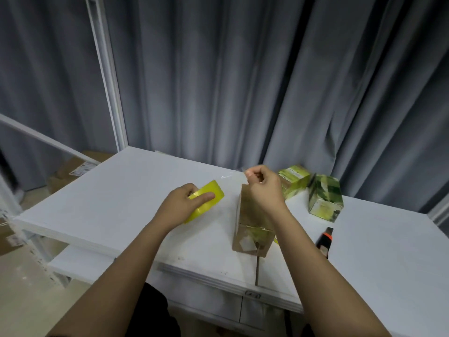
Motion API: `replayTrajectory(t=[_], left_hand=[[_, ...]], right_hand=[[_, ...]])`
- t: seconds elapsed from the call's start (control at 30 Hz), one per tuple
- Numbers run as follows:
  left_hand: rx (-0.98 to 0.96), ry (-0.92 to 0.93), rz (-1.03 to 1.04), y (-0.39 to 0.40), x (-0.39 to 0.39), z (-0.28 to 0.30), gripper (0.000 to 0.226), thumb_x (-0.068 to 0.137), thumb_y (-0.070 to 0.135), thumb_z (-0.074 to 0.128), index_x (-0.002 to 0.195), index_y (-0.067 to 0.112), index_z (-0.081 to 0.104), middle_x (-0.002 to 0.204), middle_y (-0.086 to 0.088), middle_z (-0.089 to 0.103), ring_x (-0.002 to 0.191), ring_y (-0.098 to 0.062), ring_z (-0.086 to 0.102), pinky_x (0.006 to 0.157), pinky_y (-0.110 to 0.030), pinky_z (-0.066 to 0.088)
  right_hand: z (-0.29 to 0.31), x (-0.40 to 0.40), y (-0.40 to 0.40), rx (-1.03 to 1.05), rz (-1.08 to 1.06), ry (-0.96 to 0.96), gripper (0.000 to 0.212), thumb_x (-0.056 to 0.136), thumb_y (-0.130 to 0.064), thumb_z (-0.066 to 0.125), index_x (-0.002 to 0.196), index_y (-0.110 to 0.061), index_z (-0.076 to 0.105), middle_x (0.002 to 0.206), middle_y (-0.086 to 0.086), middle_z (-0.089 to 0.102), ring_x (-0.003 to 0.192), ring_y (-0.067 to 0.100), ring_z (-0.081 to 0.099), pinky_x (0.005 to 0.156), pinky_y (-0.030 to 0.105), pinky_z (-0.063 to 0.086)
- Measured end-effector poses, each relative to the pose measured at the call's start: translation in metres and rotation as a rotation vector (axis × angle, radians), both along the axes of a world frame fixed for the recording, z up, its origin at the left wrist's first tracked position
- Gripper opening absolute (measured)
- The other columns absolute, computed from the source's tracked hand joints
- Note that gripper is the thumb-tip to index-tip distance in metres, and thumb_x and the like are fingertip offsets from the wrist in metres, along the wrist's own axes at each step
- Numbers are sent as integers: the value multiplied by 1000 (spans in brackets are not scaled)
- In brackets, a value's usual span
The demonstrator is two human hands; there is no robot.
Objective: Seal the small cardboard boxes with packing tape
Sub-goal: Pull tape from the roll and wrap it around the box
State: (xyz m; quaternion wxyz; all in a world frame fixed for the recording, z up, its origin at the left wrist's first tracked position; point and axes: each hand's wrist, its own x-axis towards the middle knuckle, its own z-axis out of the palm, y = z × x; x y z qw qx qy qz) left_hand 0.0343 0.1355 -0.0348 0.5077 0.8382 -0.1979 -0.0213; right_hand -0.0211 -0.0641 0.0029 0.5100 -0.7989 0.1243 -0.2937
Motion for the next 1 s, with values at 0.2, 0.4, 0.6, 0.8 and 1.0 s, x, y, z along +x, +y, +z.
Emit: replayTrajectory(t=[0.2,0.4,0.6,0.8,1.0], left_hand=[[-226,234,-221,-15,-17,13,68,76,66,59,97,3,68,88,-3,70,81,-17,65,75,-29,49],[-294,324,-373,-22,-18,17,46,77,49,58,107,16,67,103,-6,72,96,-20,67,86,-32,50],[-145,110,-333,-37,-8,32,53,76,64,59,95,16,69,94,-6,69,84,-12,65,80,-29,46],[20,-45,-224,-51,1,49,45,73,73,50,83,33,69,84,15,69,79,1,63,69,-21,44],[400,-230,-63,-58,20,50,55,77,76,46,89,26,65,89,8,61,79,-14,55,65,-27,39]], right_hand=[[6,-4,-32,286,-1,147,21,93,-9,56,76,-18,63,73,1,61,69,14,59,75,31,54],[25,-18,-50,545,128,78,12,91,-12,60,80,-9,65,72,4,57,64,13,57,60,23,55],[25,-18,-59,357,-24,21,15,87,-13,68,72,-15,64,59,-3,57,55,8,55,60,20,53],[24,-21,-60,194,-171,-19,19,89,-18,66,71,-20,60,63,-3,59,59,8,54,55,16,43],[32,-39,-66,269,-244,-181,20,88,-15,66,70,-21,60,72,-6,63,70,7,59,66,18,50]])
